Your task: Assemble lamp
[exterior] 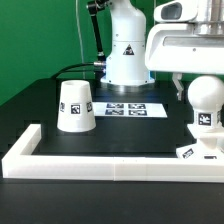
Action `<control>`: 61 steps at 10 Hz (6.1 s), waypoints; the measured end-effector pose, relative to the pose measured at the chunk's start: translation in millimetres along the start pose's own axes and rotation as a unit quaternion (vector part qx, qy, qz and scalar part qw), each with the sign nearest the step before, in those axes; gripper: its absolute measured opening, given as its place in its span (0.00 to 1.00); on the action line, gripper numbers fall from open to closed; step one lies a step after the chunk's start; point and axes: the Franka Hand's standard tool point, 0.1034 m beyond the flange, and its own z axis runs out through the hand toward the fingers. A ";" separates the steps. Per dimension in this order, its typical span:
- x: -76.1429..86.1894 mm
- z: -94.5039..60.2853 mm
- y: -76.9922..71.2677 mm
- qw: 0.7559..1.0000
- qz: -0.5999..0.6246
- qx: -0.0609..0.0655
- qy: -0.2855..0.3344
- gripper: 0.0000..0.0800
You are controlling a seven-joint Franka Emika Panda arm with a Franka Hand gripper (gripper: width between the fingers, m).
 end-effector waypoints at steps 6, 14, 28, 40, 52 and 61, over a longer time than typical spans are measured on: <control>-7.4 1.6 -4.4 0.974 0.223 0.001 -0.028 0.73; -10.6 1.2 -8.4 0.881 0.470 0.003 -0.049 0.73; -32.5 -1.0 -23.2 0.951 0.301 0.005 -0.071 0.87; -22.1 1.8 -5.6 0.966 -0.252 0.023 -0.050 0.87; 2.8 -6.5 -5.9 0.812 -0.583 0.017 -0.030 0.87; 2.1 -7.0 -9.5 0.876 -0.482 0.011 -0.030 0.72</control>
Offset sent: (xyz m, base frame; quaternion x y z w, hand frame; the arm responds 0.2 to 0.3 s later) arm 0.0064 0.0037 0.0020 -0.0100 -0.0236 0.2285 0.9732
